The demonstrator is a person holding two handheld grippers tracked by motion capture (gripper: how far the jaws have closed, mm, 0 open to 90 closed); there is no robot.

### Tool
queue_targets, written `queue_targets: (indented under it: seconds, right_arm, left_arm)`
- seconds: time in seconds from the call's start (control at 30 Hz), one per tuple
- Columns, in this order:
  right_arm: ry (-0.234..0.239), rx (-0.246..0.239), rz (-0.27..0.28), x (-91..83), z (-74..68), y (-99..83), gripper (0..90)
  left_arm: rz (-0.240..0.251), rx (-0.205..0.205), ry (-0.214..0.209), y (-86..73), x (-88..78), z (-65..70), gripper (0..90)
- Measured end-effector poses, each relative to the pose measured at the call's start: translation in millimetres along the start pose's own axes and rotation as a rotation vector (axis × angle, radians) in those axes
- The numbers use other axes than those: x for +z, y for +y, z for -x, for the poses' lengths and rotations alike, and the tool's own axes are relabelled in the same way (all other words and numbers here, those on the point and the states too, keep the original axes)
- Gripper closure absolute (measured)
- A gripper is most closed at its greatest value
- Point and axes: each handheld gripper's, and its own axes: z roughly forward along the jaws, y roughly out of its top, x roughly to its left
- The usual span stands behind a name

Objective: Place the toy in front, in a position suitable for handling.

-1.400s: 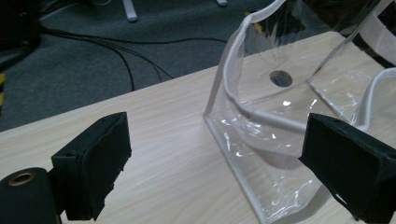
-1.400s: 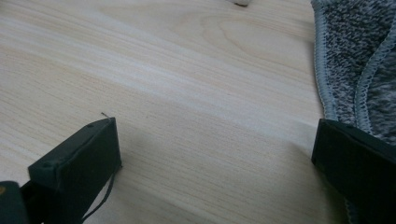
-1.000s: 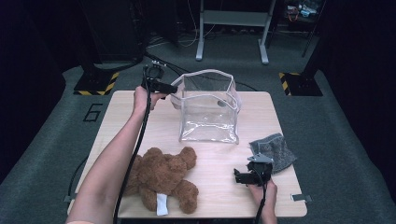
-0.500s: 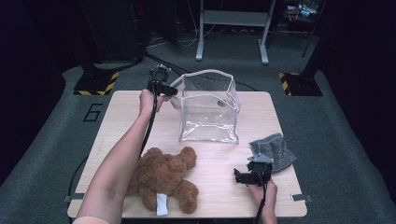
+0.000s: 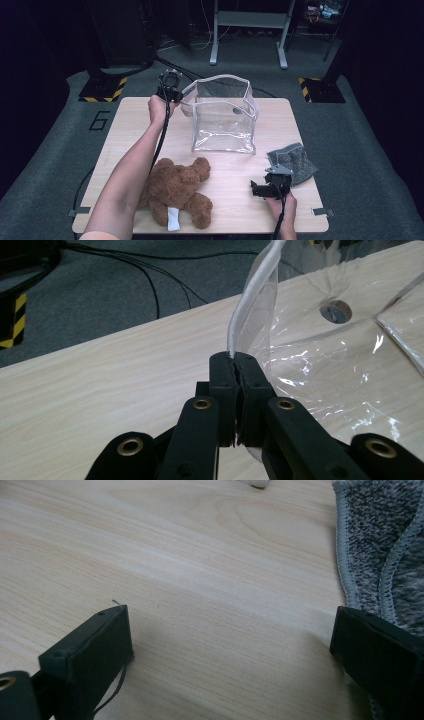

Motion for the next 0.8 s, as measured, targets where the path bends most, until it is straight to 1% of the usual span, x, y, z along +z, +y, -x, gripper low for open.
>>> queue_targets:
  seconds: [0.03,0.1,0.13,0.2,0.3,0.4,0.5,0.53,0.67,0.77,0.8]
  right_arm:
    - [-0.002,0.000,0.002,0.1,-0.2,-0.1,2.8]
    - [-0.003,0.000,0.002,0.0,-0.2,-0.1,2.8]
    - [-0.003,0.000,0.003,0.0,-0.3,-0.1,2.9]
    - [-0.003,0.000,0.003,0.0,-0.3,-0.1,2.9]
    - [-0.004,0.000,0.004,0.0,-0.4,-0.1,2.9]
    - [-0.004,0.000,0.004,0.0,-0.5,-0.2,2.9]
    - [-0.004,0.000,0.004,-0.1,-0.5,-0.2,3.0]
    - [-0.004,0.000,0.004,-0.1,-0.5,-0.2,3.0]
    - [-0.004,-0.002,0.004,0.0,-0.4,-0.2,3.0]
    - [-0.004,-0.001,0.002,-0.2,-0.3,-0.1,3.0]
    - [-0.006,0.000,0.005,0.1,-0.4,-0.2,3.0]
  left_arm:
    - [0.009,0.000,0.008,0.1,-0.4,-0.6,87.4]
    - [0.011,-0.006,0.016,0.1,-0.9,-1.5,87.4]
    - [0.018,-0.015,0.018,-0.2,-0.8,-2.3,87.4]
    - [0.015,-0.015,0.019,-0.3,-1.1,-3.5,87.5]
    - [0.024,-0.033,0.032,-0.8,-3.1,-7.3,87.5]
    - [0.024,-0.036,0.036,-1.0,-4.4,-9.8,87.5]
    - [0.025,-0.044,0.039,-1.8,-6.5,-14.1,87.6]
    - [0.026,-0.039,0.042,-2.1,-7.4,-16.1,87.5]
    - [0.030,-0.042,0.050,-4.3,-10.1,-23.2,87.6]
    - [0.030,-0.052,0.056,-6.8,-11.8,-28.9,87.6]
    - [0.034,-0.058,0.061,-8.7,-12.8,-32.6,87.6]
